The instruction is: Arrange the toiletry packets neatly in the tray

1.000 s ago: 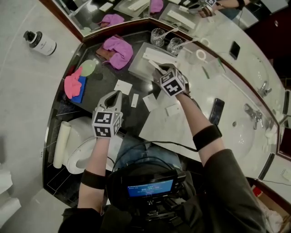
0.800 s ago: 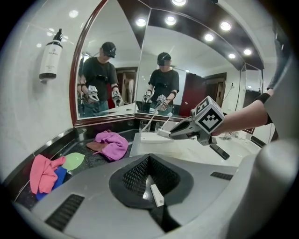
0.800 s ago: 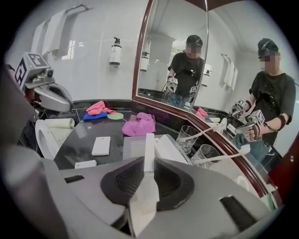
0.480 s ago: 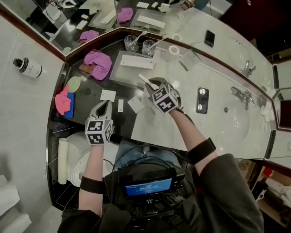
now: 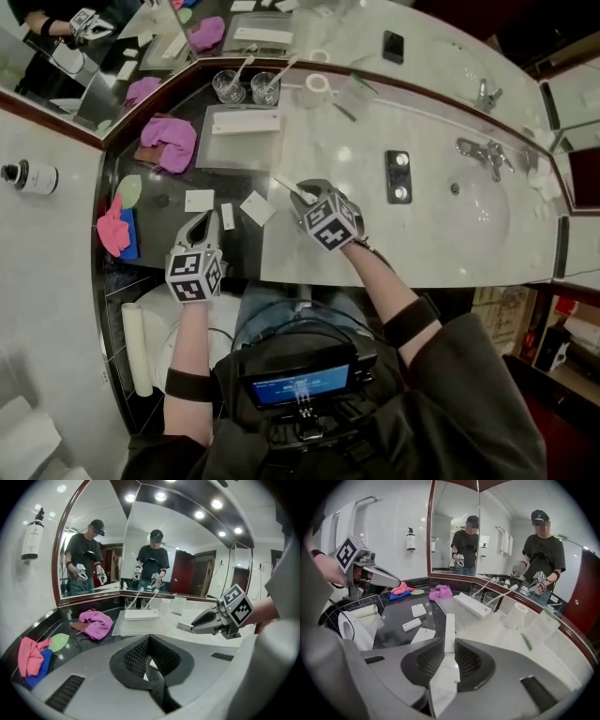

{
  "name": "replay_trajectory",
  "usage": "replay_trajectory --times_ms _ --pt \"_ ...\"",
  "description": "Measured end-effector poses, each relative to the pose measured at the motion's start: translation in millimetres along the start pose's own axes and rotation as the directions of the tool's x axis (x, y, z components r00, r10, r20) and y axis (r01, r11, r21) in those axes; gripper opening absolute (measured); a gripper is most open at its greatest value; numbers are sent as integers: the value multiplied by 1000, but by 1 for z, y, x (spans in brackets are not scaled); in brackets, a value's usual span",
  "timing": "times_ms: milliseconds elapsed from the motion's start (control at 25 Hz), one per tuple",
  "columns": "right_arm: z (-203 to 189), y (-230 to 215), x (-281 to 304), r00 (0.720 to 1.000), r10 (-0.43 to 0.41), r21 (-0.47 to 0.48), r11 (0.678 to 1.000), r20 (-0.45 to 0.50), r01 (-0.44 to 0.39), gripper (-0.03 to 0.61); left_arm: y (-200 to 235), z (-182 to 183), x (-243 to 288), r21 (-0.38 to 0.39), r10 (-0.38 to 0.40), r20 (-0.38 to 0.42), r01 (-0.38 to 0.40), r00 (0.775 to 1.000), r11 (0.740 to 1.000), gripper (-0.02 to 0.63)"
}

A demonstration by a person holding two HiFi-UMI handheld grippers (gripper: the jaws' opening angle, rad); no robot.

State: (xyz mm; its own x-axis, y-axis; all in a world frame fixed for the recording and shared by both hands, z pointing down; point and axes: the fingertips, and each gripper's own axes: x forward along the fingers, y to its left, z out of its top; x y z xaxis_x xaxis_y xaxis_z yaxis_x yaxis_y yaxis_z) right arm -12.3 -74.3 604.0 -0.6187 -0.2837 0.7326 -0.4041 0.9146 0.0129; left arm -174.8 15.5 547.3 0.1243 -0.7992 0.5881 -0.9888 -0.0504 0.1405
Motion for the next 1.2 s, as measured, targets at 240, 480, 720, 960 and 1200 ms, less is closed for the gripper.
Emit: replay_trajectory --times_ms 240,480,720,960,1200 --pt "-29 18 4 999 22 48 999 -40 -20 86 -13 -5 6 12 -33 -14 33 999 999 0" --pt "-41 25 23 996 18 97 995 -91 -9 86 -10 -12 4 5 -37 -22 37 999 999 0" --pt "-41 23 44 993 20 111 994 -116 -7 87 4 -21 -1 -10 -20 -34 19 999 1000 0" --pt "-45 24 63 990 17 113 994 -137 -1 92 21 -29 -4 -28 -1 -43 0 999 1000 0" --pt "-58 22 77 982 16 106 994 -187 4 179 27 -32 0 -40 4 -48 -6 999 999 0"
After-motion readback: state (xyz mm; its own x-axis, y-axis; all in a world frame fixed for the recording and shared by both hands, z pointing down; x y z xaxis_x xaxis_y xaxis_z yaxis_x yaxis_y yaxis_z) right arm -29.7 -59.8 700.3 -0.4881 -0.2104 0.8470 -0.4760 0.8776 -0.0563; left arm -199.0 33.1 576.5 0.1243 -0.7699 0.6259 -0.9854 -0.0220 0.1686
